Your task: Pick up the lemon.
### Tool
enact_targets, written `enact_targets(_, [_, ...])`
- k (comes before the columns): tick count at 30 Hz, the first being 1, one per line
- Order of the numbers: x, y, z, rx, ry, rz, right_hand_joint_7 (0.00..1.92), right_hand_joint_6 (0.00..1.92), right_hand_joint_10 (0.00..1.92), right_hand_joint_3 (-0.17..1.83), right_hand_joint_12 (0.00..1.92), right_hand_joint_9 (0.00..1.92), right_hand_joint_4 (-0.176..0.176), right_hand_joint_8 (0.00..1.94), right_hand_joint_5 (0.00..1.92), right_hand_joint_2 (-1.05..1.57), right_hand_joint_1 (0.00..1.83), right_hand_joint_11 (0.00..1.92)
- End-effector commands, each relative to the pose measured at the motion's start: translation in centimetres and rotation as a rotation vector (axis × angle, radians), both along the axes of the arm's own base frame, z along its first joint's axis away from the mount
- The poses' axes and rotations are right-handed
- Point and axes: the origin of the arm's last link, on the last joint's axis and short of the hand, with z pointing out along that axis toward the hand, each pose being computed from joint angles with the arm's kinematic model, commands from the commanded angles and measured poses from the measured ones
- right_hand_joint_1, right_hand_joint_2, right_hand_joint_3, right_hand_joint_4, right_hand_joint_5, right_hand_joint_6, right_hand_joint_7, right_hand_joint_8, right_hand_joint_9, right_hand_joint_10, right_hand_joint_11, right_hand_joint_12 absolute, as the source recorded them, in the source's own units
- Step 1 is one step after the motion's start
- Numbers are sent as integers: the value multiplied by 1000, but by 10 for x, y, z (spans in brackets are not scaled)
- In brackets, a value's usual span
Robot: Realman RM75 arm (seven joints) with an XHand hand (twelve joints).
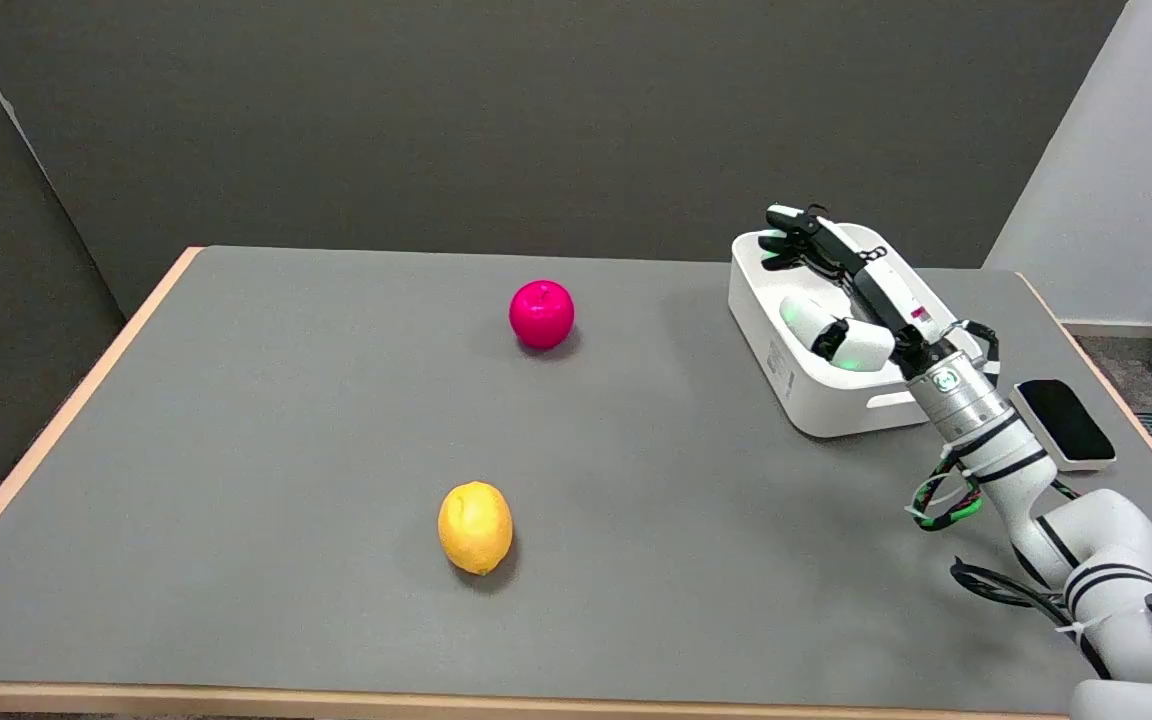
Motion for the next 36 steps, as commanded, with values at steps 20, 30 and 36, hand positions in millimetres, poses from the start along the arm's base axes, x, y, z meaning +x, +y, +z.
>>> enact_targets(20, [70,-39,-93,347,858,407,17,211,545,991,898,56,78,174,7,592,657,-1])
enact_targets(30, [64,-42,-142,569,964,453,-1,37,439,967,755,10,69,13,-1,591,696,-1])
enact_targets(36, [55,-38,-154,607,1037,470,-1,31,425,950,736,7,66,12,-1,597,707,-1])
